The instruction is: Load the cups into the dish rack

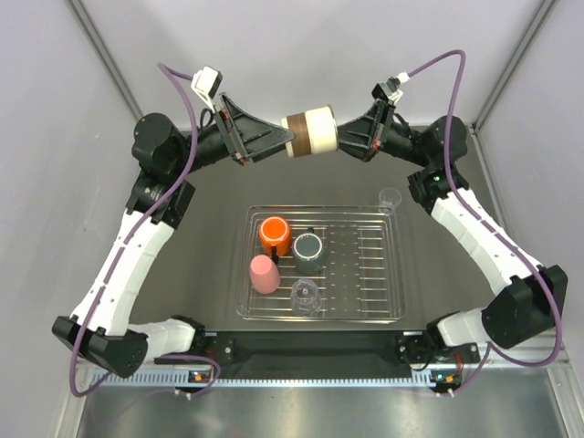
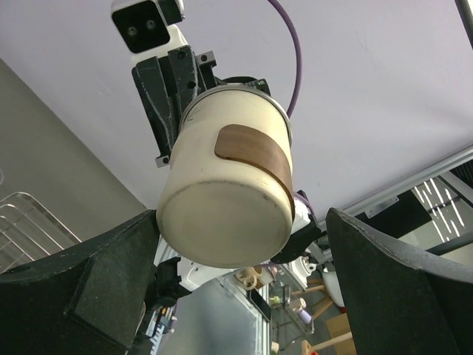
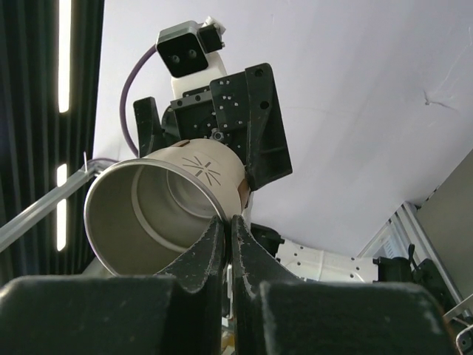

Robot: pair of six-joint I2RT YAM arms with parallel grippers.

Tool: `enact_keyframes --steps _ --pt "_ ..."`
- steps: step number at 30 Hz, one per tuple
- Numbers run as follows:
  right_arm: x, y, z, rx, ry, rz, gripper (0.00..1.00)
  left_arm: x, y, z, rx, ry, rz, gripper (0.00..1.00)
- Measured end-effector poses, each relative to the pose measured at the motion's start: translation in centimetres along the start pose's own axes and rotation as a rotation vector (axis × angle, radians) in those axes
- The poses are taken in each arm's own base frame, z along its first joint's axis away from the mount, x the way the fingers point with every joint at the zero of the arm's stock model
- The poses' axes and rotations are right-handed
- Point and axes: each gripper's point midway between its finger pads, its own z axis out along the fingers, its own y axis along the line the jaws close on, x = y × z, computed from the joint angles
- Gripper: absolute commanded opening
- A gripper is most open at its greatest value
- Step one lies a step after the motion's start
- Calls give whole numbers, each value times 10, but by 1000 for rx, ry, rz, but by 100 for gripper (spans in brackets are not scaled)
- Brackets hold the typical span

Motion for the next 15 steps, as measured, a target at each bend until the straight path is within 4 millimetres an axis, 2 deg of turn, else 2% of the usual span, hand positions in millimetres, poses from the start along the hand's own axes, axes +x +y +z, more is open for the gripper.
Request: enact_keyframes --steps 5,7,9,11,12,13,15 --pt "1 -5 4 3 5 13 0 0 5 4 4 14 -15 98" --pt "1 -7 5 4 8 17 0 1 8 5 1 21 -27 95" --pt "2 -8 7 5 11 20 0 1 9 5 -1 25 -33 73" --pt "3 -10 8 5 14 23 0 2 9 5 -3 29 -40 44" --pt "3 -9 8 3 14 21 0 2 9 5 -3 31 -36 12" --pt "3 -9 8 1 13 18 5 2 8 5 -6 32 -39 0" --pt "3 -9 8 3 13 17 26 1 9 5 -15 32 -39 0"
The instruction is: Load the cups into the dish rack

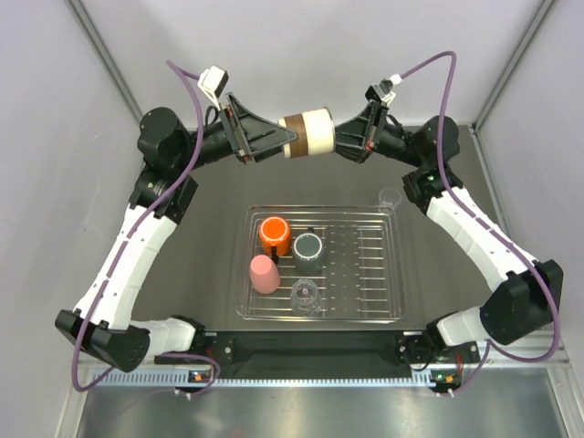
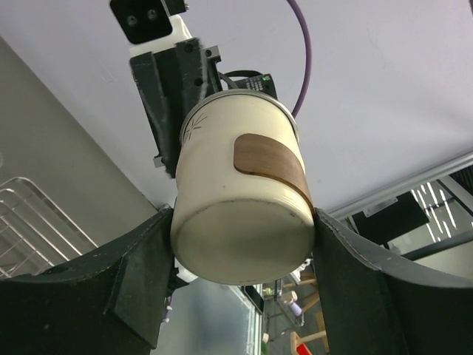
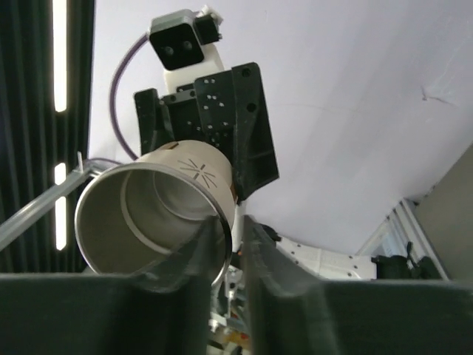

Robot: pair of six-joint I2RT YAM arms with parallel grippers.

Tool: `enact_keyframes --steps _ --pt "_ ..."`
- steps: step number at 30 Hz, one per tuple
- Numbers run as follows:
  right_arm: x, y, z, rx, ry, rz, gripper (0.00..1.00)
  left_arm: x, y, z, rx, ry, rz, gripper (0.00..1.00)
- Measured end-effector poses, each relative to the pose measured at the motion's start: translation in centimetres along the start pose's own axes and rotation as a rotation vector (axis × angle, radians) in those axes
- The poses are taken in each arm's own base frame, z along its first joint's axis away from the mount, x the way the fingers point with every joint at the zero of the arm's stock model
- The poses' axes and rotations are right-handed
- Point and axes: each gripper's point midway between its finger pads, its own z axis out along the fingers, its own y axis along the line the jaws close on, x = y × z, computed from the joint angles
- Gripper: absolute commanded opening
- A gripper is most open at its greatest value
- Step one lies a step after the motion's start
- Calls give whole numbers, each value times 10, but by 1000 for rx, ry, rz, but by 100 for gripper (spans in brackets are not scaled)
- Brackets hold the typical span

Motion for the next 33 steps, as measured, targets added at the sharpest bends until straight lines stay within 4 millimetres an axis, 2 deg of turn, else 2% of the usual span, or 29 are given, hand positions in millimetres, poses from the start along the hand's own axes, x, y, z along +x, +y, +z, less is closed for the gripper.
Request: enact_keyframes --steps 1,4,7,11,13,15,18,21,25,29,33 --pt "0 -2 0 7 -1 -3 49 0 1 0 -12 1 -1 0" --pt "-1 -21 -1 80 -10 -12 77 2 8 -2 -65 2 -14 0" --pt "-6 -59 -12 244 -54 -11 86 4 21 -7 -169 1 -35 0" --pt "-15 -111 -56 539 -159 12 86 10 44 -28 -401 -12 -50 0" --pt "-18 -138 -91 712 -208 20 86 18 55 -41 -506 -9 -60 0" --pt "-17 -156 -117 841 -225 21 86 33 71 -57 -614 11 -90 0" --pt "-6 -177 -149 999 -206 17 86 68 96 -78 -763 70 -151 0" --pt "7 -185 -165 1080 -165 17 86 107 111 -90 -867 154 -203 0" --pt "17 -181 -175 1110 -139 -5 86 149 115 -98 -963 252 -230 0" --pt "25 -179 -179 1110 -121 -22 86 179 107 -103 -1014 319 -241 0" --pt "32 -181 -183 1115 -96 -20 84 193 107 -112 -1060 338 -253 0"
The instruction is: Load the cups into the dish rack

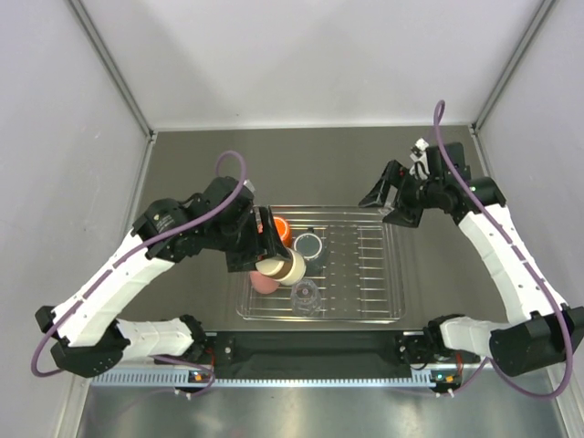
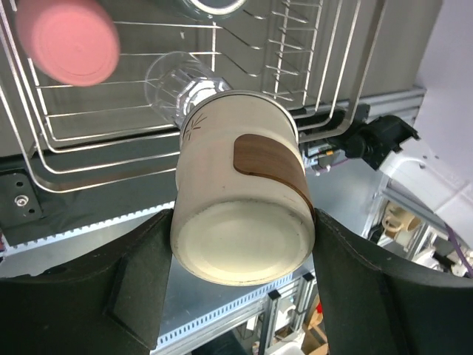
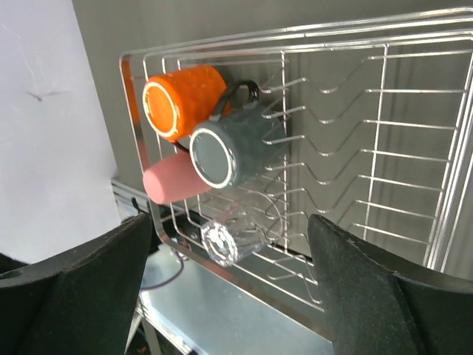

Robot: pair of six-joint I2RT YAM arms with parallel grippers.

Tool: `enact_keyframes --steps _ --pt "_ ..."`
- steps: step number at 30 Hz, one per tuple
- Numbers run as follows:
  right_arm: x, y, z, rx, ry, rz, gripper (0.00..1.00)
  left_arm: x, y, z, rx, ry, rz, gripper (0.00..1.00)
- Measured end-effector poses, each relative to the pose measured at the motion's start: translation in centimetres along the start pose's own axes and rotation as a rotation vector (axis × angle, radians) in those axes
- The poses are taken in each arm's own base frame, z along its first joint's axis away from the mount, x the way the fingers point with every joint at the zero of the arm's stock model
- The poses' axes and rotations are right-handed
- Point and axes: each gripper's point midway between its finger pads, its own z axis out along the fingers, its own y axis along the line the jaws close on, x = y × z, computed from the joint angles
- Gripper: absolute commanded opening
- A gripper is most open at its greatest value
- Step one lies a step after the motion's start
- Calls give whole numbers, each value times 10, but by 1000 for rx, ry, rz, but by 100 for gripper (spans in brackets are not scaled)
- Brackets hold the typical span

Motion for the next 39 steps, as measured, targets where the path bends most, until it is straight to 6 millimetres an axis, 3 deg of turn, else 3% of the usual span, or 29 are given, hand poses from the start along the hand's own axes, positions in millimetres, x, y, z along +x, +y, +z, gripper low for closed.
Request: enact_keyframes --steps 6,11,15,20,24,33,39 --pt "15 6 -6 -62 49 -48 73 -8 10 9 -66 -41 -26 0" --pt "41 18 -1 -123 132 -109 62 -18 15 21 -124 -75 -37 0" --pt "73 27 15 -180 229 -183 31 -22 17 21 -131 -107 -51 0" --pt "106 37 40 -204 336 -271 20 -29 15 12 -83 -169 -76 0" --pt "123 33 63 -166 371 -352 4 -30 13 6 -61 -188 -94 0" --pt "157 10 98 -70 365 -477 0 -32 9 7 -50 -193 -107 0" --pt "155 -4 116 -16 288 -500 0 -29 14 13 -80 -171 -113 0"
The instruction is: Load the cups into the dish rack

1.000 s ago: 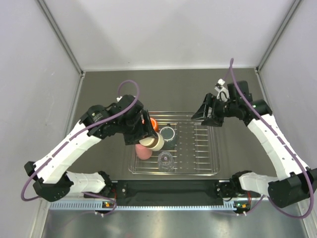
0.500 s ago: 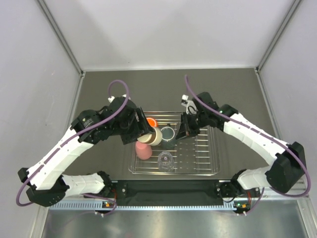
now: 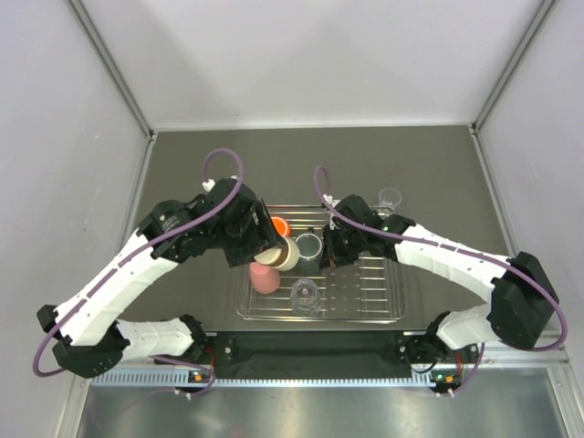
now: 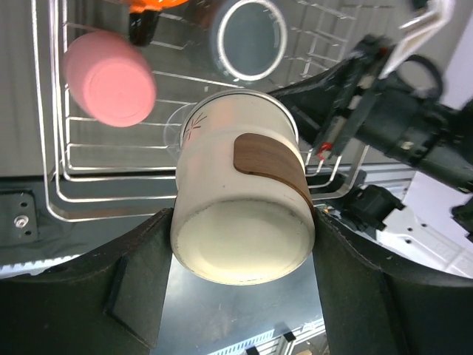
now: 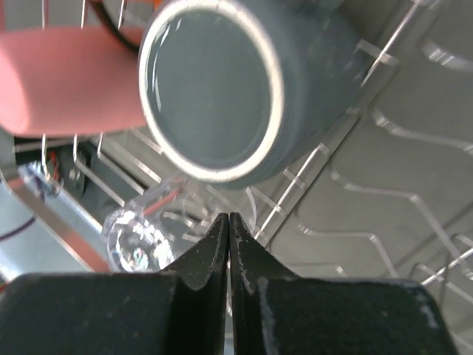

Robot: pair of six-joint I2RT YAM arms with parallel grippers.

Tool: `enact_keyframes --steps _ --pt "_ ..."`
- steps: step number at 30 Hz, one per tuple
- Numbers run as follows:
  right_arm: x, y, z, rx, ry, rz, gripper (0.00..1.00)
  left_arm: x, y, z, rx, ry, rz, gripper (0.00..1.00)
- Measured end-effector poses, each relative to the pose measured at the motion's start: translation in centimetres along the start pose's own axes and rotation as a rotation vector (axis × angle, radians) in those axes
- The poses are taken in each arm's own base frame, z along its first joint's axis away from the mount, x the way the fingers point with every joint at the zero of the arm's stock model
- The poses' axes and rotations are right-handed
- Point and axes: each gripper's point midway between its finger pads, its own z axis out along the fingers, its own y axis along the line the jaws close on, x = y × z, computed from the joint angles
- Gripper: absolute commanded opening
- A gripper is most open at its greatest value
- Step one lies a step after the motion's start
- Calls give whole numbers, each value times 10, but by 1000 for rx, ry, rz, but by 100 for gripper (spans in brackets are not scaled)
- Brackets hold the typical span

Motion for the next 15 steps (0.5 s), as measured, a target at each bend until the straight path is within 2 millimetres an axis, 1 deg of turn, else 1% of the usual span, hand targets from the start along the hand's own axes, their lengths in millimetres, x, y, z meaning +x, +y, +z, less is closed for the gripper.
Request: enact_keyframes --steps 4,6,9,13,15 --pt "-13 -6 3 39 -66 -5 0 7 15 7 -66 28 -9 0" --pt "-19 -7 5 43 -92 -10 0 11 22 11 -94 42 -11 0" --pt "-24 -9 11 54 -108 -11 0 18 31 16 -131 68 -18 0" --pt "-24 -17 23 85 -94 -6 0 21 34 20 -156 88 -21 0" --pt "-24 -19 25 95 -91 -5 0 23 34 23 -165 100 -21 0"
